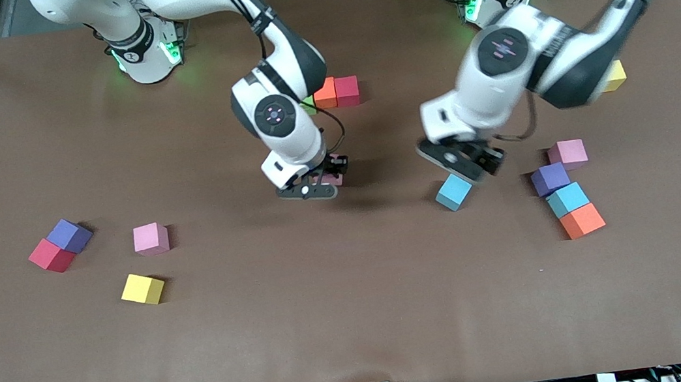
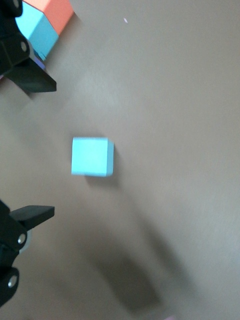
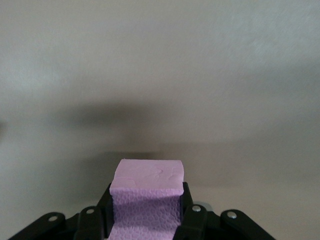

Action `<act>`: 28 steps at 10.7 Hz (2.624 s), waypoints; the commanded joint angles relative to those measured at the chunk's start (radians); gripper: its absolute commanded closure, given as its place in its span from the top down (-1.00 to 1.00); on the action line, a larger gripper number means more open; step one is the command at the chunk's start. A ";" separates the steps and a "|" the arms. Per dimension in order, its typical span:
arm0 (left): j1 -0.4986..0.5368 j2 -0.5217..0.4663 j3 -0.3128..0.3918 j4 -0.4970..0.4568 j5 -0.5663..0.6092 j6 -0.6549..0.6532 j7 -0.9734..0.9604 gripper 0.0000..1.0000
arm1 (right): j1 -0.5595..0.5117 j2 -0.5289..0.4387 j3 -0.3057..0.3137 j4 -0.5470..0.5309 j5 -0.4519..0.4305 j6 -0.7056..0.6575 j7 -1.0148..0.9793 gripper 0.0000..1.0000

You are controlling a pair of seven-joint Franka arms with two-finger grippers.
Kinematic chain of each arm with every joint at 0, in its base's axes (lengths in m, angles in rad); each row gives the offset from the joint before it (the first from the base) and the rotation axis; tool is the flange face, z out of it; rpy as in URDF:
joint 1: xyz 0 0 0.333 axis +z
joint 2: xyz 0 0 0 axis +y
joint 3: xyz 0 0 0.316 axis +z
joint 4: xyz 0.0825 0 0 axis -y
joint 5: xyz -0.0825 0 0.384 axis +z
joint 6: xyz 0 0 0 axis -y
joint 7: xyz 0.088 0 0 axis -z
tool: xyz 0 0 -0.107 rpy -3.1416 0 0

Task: Form number 2 with 11 blocks
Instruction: 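Reach the left gripper to the cyan block while the right gripper carries pink, then grasp the cyan block with the left gripper while the right gripper lowers pink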

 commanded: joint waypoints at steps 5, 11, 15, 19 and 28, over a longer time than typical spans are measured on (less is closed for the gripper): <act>-0.067 0.034 0.169 0.085 -0.013 -0.030 -0.013 1.00 | 0.144 0.002 -0.010 -0.082 0.011 0.059 0.048 -0.67; -0.197 0.120 0.238 0.075 -0.008 -0.029 -0.207 1.00 | 0.246 -0.014 -0.014 -0.157 0.006 0.086 0.077 -0.68; -0.333 0.124 0.380 0.058 -0.010 0.014 -0.205 1.00 | 0.296 -0.023 -0.018 -0.189 0.005 0.143 0.128 -0.68; -0.422 0.121 0.455 0.049 -0.024 0.051 -0.201 1.00 | 0.316 -0.051 -0.019 -0.227 -0.003 0.143 0.132 -0.69; -0.443 0.112 0.487 -0.043 0.045 0.148 -0.046 1.00 | 0.349 -0.049 -0.022 -0.243 -0.006 0.180 0.159 -0.70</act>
